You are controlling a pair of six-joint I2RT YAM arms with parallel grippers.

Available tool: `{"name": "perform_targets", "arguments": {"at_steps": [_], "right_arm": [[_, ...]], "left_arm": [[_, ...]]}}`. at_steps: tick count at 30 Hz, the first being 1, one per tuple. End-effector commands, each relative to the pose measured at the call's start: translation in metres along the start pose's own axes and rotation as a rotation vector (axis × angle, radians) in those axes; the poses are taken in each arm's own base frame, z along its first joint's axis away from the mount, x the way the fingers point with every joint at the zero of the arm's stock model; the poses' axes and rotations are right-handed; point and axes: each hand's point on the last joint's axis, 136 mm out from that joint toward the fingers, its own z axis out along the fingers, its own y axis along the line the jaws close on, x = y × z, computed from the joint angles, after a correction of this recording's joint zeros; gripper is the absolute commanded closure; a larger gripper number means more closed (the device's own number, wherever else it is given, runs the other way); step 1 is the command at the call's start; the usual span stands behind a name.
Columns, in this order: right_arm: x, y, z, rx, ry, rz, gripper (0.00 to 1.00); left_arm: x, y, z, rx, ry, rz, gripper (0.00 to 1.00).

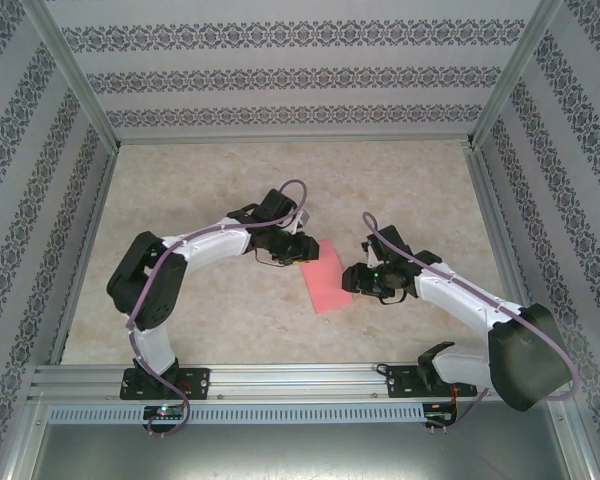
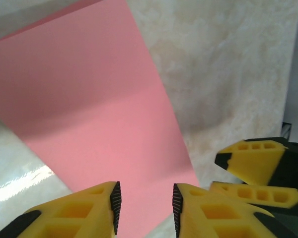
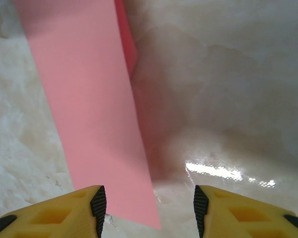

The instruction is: Fold a paper plane with a square sheet of paper (pick it up from the middle)

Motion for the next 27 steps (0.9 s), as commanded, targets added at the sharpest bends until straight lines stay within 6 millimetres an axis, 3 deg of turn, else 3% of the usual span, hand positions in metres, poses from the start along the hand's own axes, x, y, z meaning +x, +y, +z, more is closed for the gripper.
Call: {"name": "perform_targets", "arguments": {"at_steps": [1, 12, 15, 27], "right_arm": [[0.003, 0.005, 0.002, -0.070, 0.017, 0.024, 0.49], [0.010, 0.002, 0.021, -0.122, 0.079, 0.053, 0.54], [0.009, 0.010, 0.023, -0.170, 0.089, 0.058, 0.57], [0.007, 0.030, 0.009, -0.269, 0.079, 0.069, 0.78]], "left_arm": [[0.002, -0.001, 0.014, -0.042, 0.027, 0.055, 0.66], [0.014, 0.026, 0.037, -0.119, 0.088, 0.051, 0.73], [0.017, 0.032, 0.040, -0.131, 0.102, 0.048, 0.74], [0.023, 0.047, 0.048, -0.171, 0.133, 0.051, 0.74]]}}
